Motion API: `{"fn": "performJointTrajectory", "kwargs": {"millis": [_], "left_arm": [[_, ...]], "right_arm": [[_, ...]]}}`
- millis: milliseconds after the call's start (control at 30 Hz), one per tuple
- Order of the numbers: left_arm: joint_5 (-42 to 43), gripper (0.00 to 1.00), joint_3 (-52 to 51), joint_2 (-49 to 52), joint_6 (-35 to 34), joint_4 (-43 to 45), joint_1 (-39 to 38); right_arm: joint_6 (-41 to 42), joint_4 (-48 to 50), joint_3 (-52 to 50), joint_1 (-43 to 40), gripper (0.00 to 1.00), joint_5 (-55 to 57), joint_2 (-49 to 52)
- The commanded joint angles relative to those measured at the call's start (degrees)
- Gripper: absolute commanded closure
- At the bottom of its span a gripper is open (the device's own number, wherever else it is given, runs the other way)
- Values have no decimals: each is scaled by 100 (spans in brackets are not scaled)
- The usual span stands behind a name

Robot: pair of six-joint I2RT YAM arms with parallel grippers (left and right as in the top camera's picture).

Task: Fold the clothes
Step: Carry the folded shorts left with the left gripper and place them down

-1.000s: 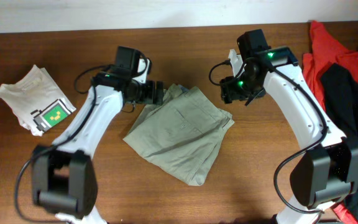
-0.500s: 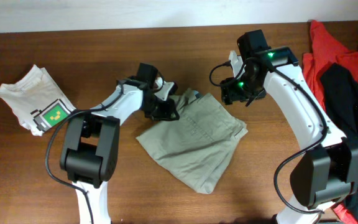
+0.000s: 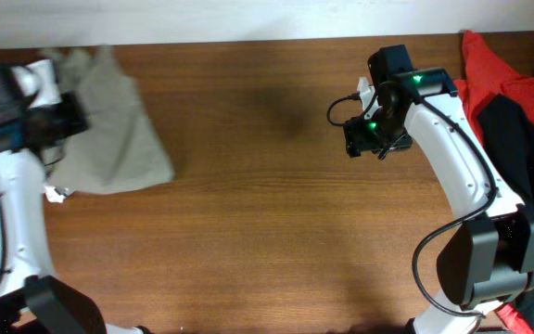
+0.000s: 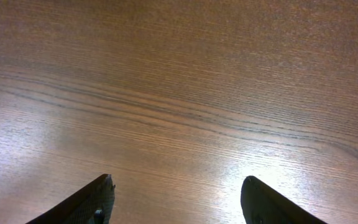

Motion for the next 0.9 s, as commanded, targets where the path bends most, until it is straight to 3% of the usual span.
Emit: {"fn": "performJointTrajectory", "kwargs": {"millis": [0,167,200,233,267,433,567,633,733,767,867], "left_arm": [[-527,100,68,166,28,111,841],[-638,100,68,529,26,518,1578],[-640,93,68,531,26,531,1665],[-640,62,68,531,26,535,1727],[-640,1,68,531,24,533,1788],[-614,1,68,531,-63,501,1930],[282,1,68,531,-61,435,1657],[262,1,68,531,92,348,979],[-203,1,68,540,138,94,-400],[-299,1,68,555,138,-155,-1106],[-708,1,68,560,138,-1078,-2269]], "right_arm": [[46,-37,31,-4,30,83,-50],[46,-118,31,-4,30,68,-50],[44,-118,31,-4,30,68,-50],[46,-118,31,-4,30,68,-50],[44,-120,31,-4,30,68,-50],[44,-140,31,-4,30,68,-50],[46,-33,31,-4,29,61,-50],[46,234,31,-4,21,-251,-48],[44,761,28,-4,1,-387,-48],[44,984,31,-4,1,-385,-48],[-105,809,74,-46,1,-57,-79]]}}
